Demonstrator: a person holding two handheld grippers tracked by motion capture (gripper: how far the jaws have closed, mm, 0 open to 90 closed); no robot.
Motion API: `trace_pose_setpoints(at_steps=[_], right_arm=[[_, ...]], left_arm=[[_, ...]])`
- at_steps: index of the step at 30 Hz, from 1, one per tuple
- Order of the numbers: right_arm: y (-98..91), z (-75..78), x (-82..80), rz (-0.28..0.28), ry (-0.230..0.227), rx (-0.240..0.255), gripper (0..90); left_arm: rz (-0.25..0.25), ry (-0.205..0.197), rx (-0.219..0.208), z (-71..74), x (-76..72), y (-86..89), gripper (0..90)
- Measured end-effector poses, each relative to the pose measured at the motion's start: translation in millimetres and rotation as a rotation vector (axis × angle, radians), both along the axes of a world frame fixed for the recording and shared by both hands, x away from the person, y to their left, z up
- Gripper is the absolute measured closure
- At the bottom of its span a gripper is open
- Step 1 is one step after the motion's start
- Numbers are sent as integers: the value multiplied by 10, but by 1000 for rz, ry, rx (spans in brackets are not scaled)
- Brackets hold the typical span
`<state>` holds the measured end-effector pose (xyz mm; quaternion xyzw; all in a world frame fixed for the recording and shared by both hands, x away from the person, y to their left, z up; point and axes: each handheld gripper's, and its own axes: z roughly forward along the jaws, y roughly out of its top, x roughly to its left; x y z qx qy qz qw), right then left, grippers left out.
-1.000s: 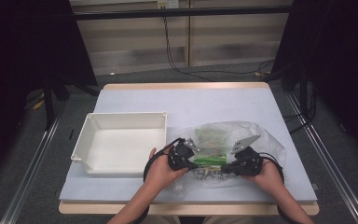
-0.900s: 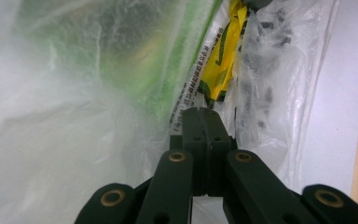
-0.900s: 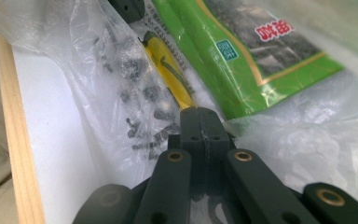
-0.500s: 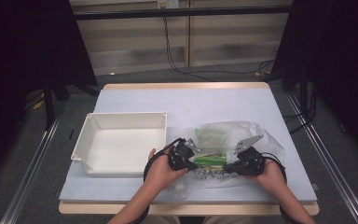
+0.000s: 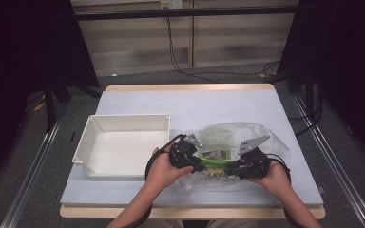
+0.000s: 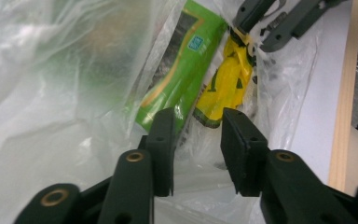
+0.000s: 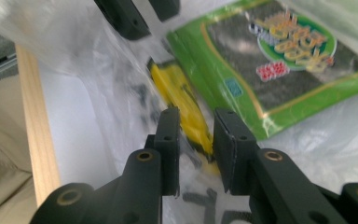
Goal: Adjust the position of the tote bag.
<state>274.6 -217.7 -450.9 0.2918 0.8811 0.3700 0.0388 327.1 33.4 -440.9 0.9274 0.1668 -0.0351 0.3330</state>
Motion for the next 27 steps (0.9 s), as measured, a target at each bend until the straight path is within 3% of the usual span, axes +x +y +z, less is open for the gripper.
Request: trace_pose_setpoints(at_steps=[1,3,10,11,12,13,14,17,18,20,21,22,24,26,27], right_arm=[[3,16,-2,-3,-2,7,712],[12,53,-4,-4,-5,27,706],[71,145,-8,10,-22,37,680],[78,163,-9,11,-25,34,677],[94,196,-15,9,-33,39,675],[116,249,-21,8,-47,52,680],[127,270,-21,5,-52,57,687],[148,307,-1,1,-61,55,699],[148,307,-1,1,-61,55,699],[159,305,18,-3,-48,50,725],[164,307,21,-5,-53,42,731],[169,312,23,-3,-50,34,741],[175,325,29,-5,-53,31,761],[171,343,40,-12,-54,30,777],[162,361,49,-20,-59,32,778]], left_arm=[[3,-6,10,21,7,3,639],[5,0,-15,32,16,1,635],[5,-27,-12,151,46,7,581],[15,-21,-30,156,41,3,579],[8,-26,-9,179,44,6,575],[12,-26,-24,178,41,1,569],[2,-34,-9,201,45,3,568],[3,-34,-31,204,44,-1,570],[-1,-39,-14,227,45,2,570],[5,-30,-42,237,52,7,570],[3,-38,-23,259,61,18,570],[22,-32,-44,257,59,20,570],[16,-39,-27,280,86,42,570],[27,-32,-44,271,108,50,572],[23,-39,-27,279,122,55,585]])
